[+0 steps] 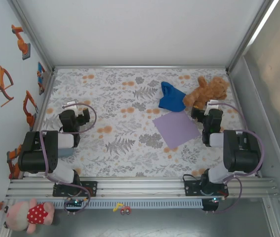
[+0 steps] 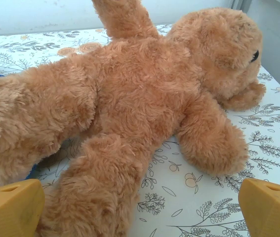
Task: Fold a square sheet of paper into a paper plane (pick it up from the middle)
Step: Move the square sheet of paper to the center of the table.
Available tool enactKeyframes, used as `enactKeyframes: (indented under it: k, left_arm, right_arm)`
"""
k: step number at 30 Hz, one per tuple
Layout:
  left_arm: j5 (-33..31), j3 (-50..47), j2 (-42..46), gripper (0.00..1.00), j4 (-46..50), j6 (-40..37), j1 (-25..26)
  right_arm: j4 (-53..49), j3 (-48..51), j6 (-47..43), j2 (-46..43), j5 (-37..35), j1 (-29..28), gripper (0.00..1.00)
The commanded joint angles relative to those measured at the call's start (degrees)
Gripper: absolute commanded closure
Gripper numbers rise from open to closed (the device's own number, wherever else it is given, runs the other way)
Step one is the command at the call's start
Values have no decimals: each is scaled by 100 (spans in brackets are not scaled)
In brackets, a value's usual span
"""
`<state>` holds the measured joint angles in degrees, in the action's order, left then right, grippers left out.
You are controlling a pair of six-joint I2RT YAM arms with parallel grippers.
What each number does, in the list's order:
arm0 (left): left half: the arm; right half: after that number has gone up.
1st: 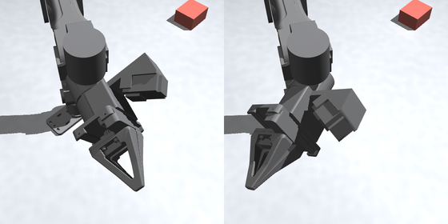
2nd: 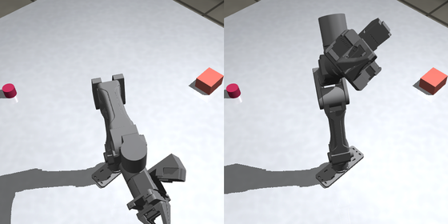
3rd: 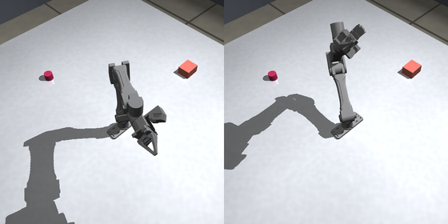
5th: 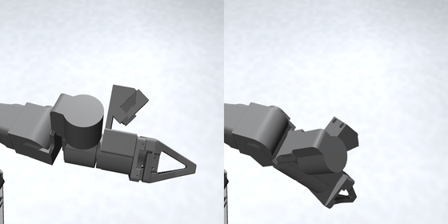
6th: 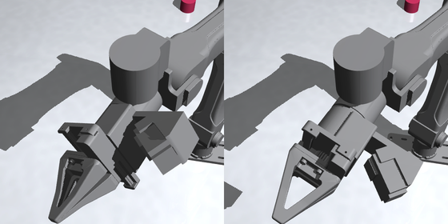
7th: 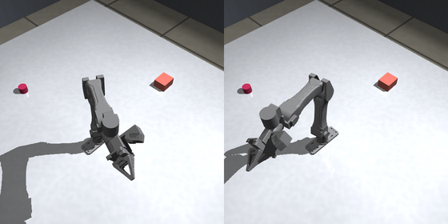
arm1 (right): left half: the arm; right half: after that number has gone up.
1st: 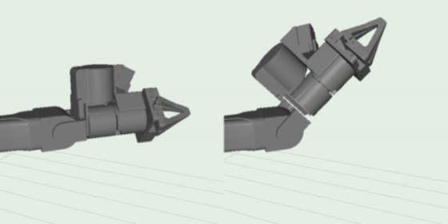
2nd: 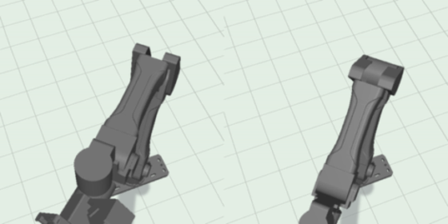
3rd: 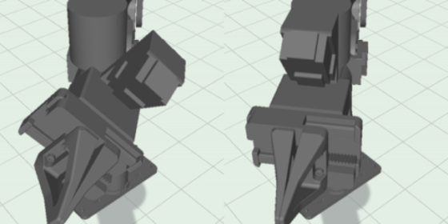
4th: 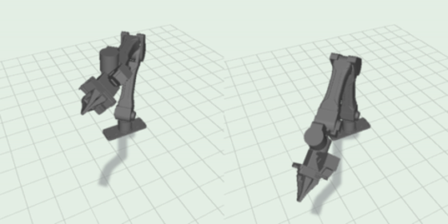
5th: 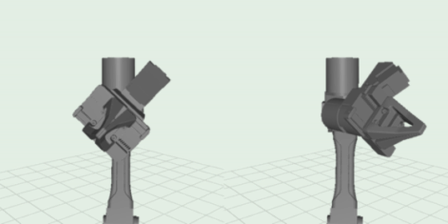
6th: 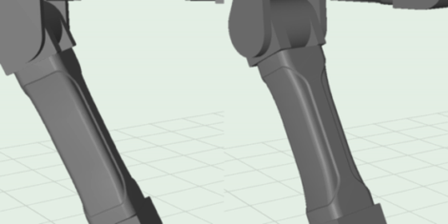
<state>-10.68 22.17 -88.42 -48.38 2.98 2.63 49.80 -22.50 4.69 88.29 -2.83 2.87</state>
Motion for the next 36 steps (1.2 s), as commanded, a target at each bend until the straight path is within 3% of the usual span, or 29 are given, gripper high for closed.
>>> enactKeyframes:
  k: [1, 26, 30, 34, 36]
  left_arm:
    - [-13, 77, 0, 4, -68, 14, 0]
    - [-10, 57, 10, 4, -83, 12, 0]
    - [-182, 54, 149, 4, -33, 52, 16]
    - [-398, 238, 864, 4, 946, 122, 31]
    - [-465, 514, 1277, 4, 1739, 260, 32]
  right_arm:
    - [47, 53, 74, 4, -86, 4, 1]
    - [72, 79, 76, -5, -77, 5, 1]
    - [37, 194, 54, -377, -38, 11, 1]
    - [-989, 55, 139, -1313, -222, 8, 1]
    - [-2235, -352, 531, -1790, -456, 4, 1]
